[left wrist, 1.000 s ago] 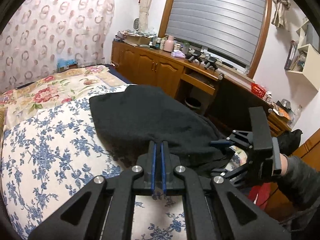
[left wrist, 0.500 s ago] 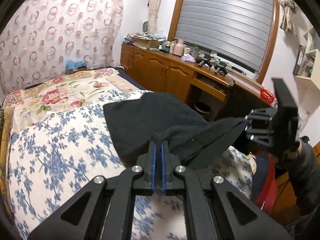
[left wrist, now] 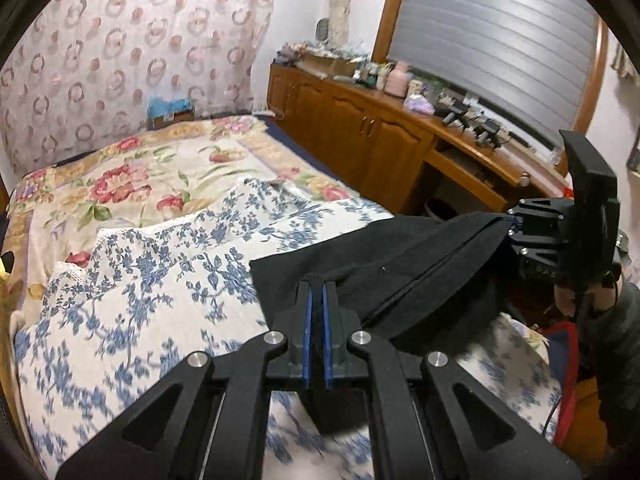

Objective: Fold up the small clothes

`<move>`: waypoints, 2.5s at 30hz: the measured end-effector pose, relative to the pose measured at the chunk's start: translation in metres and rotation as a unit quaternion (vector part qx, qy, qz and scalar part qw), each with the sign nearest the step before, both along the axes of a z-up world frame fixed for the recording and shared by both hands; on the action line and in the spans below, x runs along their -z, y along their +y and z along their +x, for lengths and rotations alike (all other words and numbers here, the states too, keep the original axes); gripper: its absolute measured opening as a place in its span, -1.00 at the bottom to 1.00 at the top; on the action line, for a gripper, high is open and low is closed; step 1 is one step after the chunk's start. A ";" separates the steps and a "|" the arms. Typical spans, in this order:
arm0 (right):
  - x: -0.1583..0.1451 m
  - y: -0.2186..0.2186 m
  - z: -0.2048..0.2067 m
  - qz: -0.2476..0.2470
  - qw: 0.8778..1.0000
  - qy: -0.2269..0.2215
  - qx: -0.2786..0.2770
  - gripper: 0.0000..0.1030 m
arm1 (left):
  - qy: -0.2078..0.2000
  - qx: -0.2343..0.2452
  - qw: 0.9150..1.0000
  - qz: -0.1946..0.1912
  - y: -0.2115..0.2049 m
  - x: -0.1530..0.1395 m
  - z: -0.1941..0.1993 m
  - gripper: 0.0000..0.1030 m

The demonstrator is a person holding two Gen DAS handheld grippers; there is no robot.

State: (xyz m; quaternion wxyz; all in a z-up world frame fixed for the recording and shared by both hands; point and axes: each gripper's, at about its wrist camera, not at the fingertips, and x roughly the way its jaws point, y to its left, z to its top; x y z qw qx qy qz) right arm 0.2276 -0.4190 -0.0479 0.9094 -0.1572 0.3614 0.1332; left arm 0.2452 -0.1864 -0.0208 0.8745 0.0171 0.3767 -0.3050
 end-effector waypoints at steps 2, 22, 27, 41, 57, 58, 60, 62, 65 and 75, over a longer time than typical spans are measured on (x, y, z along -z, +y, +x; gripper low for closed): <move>0.004 -0.007 0.017 0.014 1.000 0.012 0.005 -0.78 | 0.010 -0.001 1.000 0.007 -0.005 0.008 0.012 -0.94; -0.010 -0.040 0.066 0.031 0.994 -0.039 0.093 0.21 | 0.048 0.001 0.999 0.018 -0.007 0.039 0.040 -0.03; -0.026 -0.055 0.065 0.019 0.992 -0.058 0.113 0.21 | 0.064 0.004 0.997 0.033 -0.019 0.053 0.049 -0.03; 0.025 -0.057 0.037 0.076 0.991 0.032 0.106 0.44 | 0.079 -0.003 0.996 0.035 -0.027 0.069 0.060 0.09; 0.070 -0.090 0.045 0.211 0.961 0.122 0.130 0.67 | 0.059 0.019 0.998 0.008 -0.032 0.054 0.049 -0.76; 0.072 -0.092 0.046 0.224 0.957 0.132 0.129 0.67 | 0.060 0.017 0.998 0.006 -0.031 0.054 0.050 -0.76; 0.074 -0.092 0.049 0.243 0.951 0.147 0.121 0.67 | 0.058 0.016 0.998 0.002 -0.030 0.054 0.049 -0.76; 0.077 -0.092 0.049 0.257 0.946 0.156 0.117 0.67 | 0.051 0.018 0.999 -0.001 -0.030 0.051 0.047 -0.76; 0.079 -0.093 0.051 0.273 0.941 0.172 0.106 0.65 | 0.039 0.025 0.999 -0.009 -0.031 0.043 0.042 -0.76; 0.052 -0.085 0.035 0.249 0.957 0.132 0.069 -0.71 | -0.011 0.050 0.998 -0.049 -0.033 0.001 0.018 -0.78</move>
